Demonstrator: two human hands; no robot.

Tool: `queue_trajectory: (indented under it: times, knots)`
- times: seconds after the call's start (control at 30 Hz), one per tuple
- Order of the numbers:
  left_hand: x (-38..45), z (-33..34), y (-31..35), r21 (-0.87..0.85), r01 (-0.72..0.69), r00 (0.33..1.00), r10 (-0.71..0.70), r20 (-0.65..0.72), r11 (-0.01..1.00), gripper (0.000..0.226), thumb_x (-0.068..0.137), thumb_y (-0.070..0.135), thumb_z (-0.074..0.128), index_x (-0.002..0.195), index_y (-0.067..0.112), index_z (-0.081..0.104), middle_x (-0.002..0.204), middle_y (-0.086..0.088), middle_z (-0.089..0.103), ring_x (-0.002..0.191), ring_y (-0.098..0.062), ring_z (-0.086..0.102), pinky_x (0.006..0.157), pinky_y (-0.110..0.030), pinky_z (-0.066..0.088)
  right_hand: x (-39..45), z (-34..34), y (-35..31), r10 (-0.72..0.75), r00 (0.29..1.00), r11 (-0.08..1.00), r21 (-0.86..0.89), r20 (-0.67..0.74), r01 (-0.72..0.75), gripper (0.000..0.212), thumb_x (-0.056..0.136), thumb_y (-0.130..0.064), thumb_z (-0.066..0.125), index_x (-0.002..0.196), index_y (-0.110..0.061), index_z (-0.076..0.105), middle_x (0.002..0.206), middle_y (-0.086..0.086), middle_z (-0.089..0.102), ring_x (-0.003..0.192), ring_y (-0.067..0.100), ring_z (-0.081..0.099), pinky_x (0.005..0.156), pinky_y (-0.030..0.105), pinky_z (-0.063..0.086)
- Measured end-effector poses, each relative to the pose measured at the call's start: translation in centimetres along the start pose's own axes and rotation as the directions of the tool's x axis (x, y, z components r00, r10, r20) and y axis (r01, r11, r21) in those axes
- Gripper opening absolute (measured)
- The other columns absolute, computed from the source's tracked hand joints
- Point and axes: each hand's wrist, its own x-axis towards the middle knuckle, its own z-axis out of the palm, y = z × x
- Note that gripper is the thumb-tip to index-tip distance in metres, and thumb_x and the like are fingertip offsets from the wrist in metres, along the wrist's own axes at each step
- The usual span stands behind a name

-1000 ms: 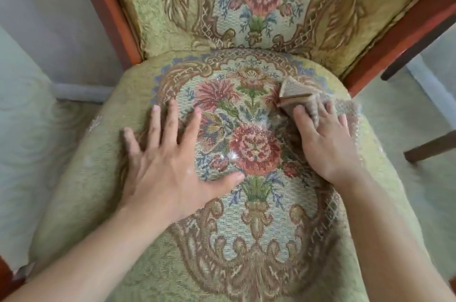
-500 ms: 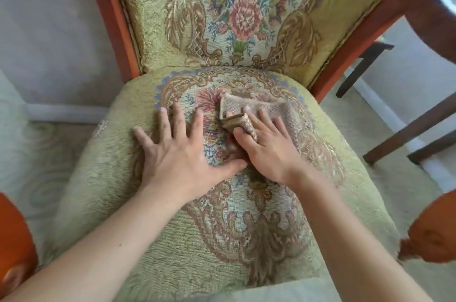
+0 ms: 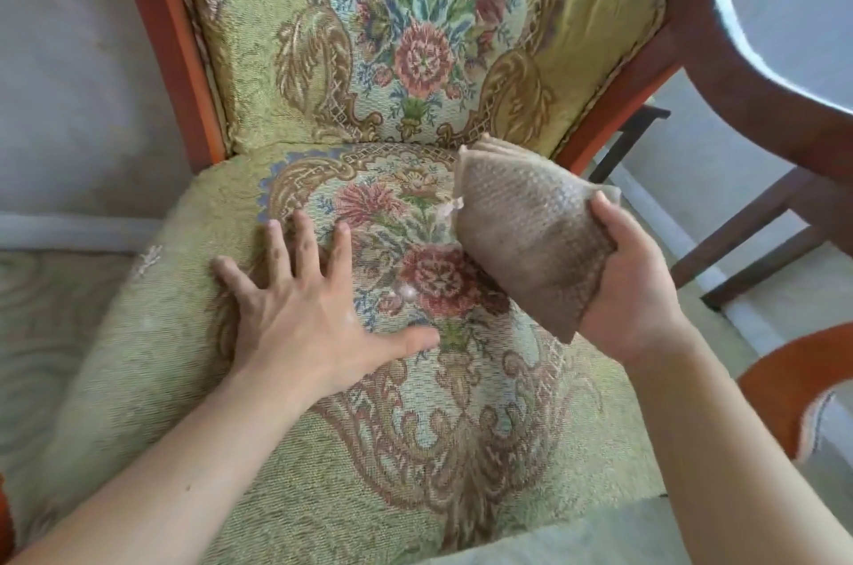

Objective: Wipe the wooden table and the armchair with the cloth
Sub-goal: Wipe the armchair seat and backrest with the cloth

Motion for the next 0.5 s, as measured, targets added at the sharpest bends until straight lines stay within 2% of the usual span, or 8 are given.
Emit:
queue_trajectory:
  times: [0.07, 0.17, 0.2, 0.27, 0.3, 0.37, 0.43, 0.5]
  knots:
    - [0.0, 0.1, 0.0, 0.004, -0.001, 1.0, 0.001, 0.0, 1.0, 0.153, 0.033, 0.114, 0.0, 0.158, 0.028, -0.018, 0.164, -0.015, -0.026, 0.152, -0.038, -0.022, 0.113, -0.078, -0.004, 0.9, -0.8, -1.2, -0.143, 0.976, 0.99, -0.019, -0.163, 0.142, 0.045, 0.099, -0.047, 0.042, 0.083, -0.028, 0.079, 0.095, 0.002, 0.078, 0.087, 0.025, 0.075, 0.071, 0.054, 0.058]
    - [0.1, 0.2, -0.1, 0.008, -0.002, 1.0, 0.002, -0.001, 1.0, 0.153, 0.033, 0.114, -0.001, 0.158, 0.028, -0.018, 0.164, -0.015, -0.025, 0.152, -0.038, -0.022, 0.113, -0.078, -0.003, 2.2, -1.1, -2.5, -0.312, 0.91, 0.949, -0.046, -0.272, 0.311, 0.035, 0.097, -0.051, 0.045, 0.112, -0.026, 0.064, 0.102, 0.0, 0.077, 0.093, 0.023, 0.074, 0.079, 0.053, 0.058]
    - [0.2, 0.2, -0.1, 0.01, -0.002, 1.0, 0.002, -0.001, 1.0, 0.153, 0.033, 0.114, -0.001, 0.158, 0.028, -0.018, 0.164, -0.014, -0.026, 0.152, -0.038, -0.022, 0.113, -0.078, -0.004, 2.6, -1.0, -2.5, -0.355, 0.887, 0.935, -0.103, -0.295, 0.34, 0.039, 0.095, -0.055, 0.047, 0.115, -0.026, 0.063, 0.099, -0.001, 0.077, 0.09, 0.019, 0.074, 0.078, 0.049, 0.06]
    - [0.2, 0.2, -0.1, 0.013, 0.0, 1.0, 0.0, 0.002, 1.0, 0.152, 0.032, 0.114, -0.001, 0.158, 0.029, -0.019, 0.163, -0.014, -0.028, 0.152, -0.038, -0.023, 0.113, -0.077, -0.006, 3.2, -0.6, -1.6, -0.466, 0.841, 0.845, -0.418, -0.274, 0.332, 0.051, 0.09, -0.069, 0.04, 0.104, -0.029, 0.07, 0.078, -0.006, 0.075, 0.069, 0.01, 0.069, 0.066, 0.035, 0.06]
    - [0.2, 0.2, -0.1, 0.013, 0.0, 1.0, 0.0, 0.004, 1.0, 0.152, 0.032, 0.114, -0.001, 0.157, 0.03, -0.02, 0.163, -0.013, -0.029, 0.151, -0.038, -0.024, 0.113, -0.077, -0.007, 3.7, -0.5, -0.5, -0.519, 0.827, 0.725, -0.623, -0.214, 0.294, 0.062, 0.088, -0.076, 0.032, 0.094, -0.028, 0.071, 0.068, -0.005, 0.069, 0.06, 0.011, 0.062, 0.055, 0.027, 0.052]
    - [0.1, 0.2, -0.1, 0.01, 0.003, 1.0, -0.003, 0.008, 1.0, 0.152, 0.032, 0.114, 0.0, 0.157, 0.03, -0.02, 0.162, -0.013, -0.029, 0.151, -0.038, -0.024, 0.114, -0.077, -0.007, 4.9, -0.4, 2.2, -0.525, 0.851, 0.364, -0.905, -0.002, 0.222, 0.063, 0.094, -0.073, 0.02, 0.096, -0.031, 0.067, 0.077, -0.001, 0.07, 0.071, 0.019, 0.063, 0.067, 0.029, 0.05]
    - [0.0, 0.1, -0.1, 0.013, 0.004, 1.0, -0.004, 0.012, 1.0, 0.152, 0.032, 0.114, 0.0, 0.157, 0.031, -0.021, 0.162, -0.013, -0.029, 0.151, -0.038, -0.024, 0.114, -0.076, -0.007, 6.2, -0.2, 4.7, -0.343, 0.924, -0.024, -0.985, 0.168, 0.17, 0.046, 0.104, -0.054, 0.016, 0.127, -0.041, 0.053, 0.131, 0.007, 0.062, 0.121, 0.027, 0.054, 0.104, 0.044, 0.037]
    - [0.0, 0.1, 0.0, 0.016, 0.005, 1.0, -0.006, 0.015, 1.0, 0.152, 0.032, 0.114, 0.001, 0.157, 0.031, -0.02, 0.162, -0.012, -0.029, 0.151, -0.038, -0.024, 0.114, -0.076, -0.007, 7.1, 0.0, 5.5, -0.236, 0.949, -0.131, -0.975, 0.207, 0.18, 0.046, 0.105, -0.046, 0.015, 0.14, -0.039, 0.043, 0.159, 0.005, 0.032, 0.144, 0.029, 0.025, 0.115, 0.046, 0.018]
